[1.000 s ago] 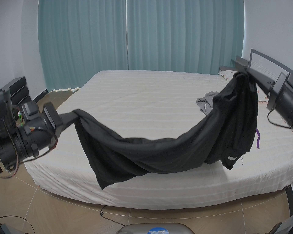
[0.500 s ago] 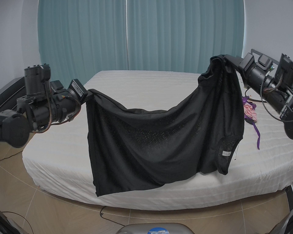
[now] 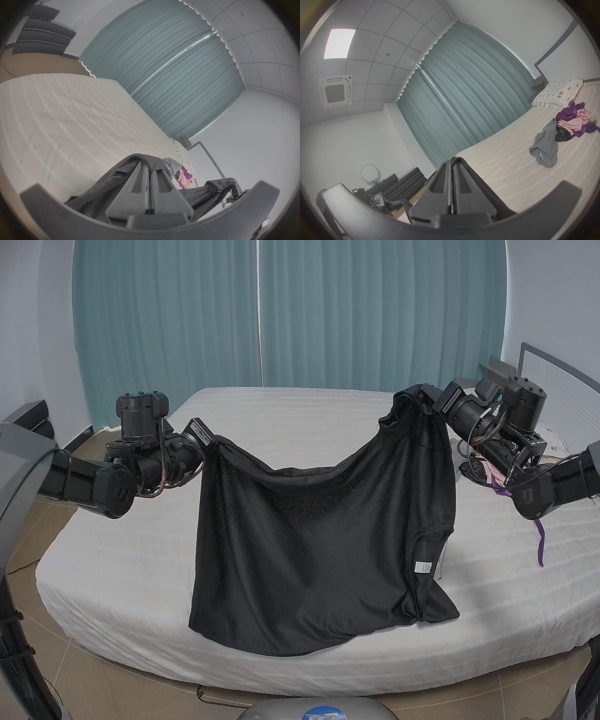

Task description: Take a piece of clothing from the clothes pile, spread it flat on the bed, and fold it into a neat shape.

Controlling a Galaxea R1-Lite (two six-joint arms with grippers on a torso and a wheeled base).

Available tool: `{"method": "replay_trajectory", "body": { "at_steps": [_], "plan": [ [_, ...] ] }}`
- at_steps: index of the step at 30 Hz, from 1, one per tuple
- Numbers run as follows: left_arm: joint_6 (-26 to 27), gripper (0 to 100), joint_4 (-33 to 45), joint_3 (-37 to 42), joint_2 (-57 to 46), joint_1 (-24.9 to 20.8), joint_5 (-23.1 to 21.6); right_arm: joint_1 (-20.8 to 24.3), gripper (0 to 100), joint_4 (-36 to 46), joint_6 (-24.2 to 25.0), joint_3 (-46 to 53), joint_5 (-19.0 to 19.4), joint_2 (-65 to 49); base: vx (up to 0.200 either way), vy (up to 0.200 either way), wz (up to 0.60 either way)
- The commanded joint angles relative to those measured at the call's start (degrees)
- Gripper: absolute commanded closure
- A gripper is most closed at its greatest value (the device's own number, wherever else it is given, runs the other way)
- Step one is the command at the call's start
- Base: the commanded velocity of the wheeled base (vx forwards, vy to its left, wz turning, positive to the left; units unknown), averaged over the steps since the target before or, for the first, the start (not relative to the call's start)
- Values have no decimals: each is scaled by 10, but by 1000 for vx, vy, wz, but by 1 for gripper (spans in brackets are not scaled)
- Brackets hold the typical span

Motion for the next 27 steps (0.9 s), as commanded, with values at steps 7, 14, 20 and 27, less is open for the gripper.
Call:
{"method": "replay_trajectory", "body": {
  "at_steps": [7,14,20,27],
  "plan": [
    [1,100,-1,-42,119,-2,3,-14,100,-2,-22,-25,-13,121,143,0,0],
    [-1,100,-7,-43,162,-7,3,-14,100,-11,-22,-30,-41,188,0,0,0],
    [1,100,-36,-48,219,-22,12,-13,100,-14,-22,-38,-64,258,0,0,0],
    [0,0,-37,-55,263,-26,35,-12,0,-5,-22,-32,-66,307,0,0,0]
  ]
}}
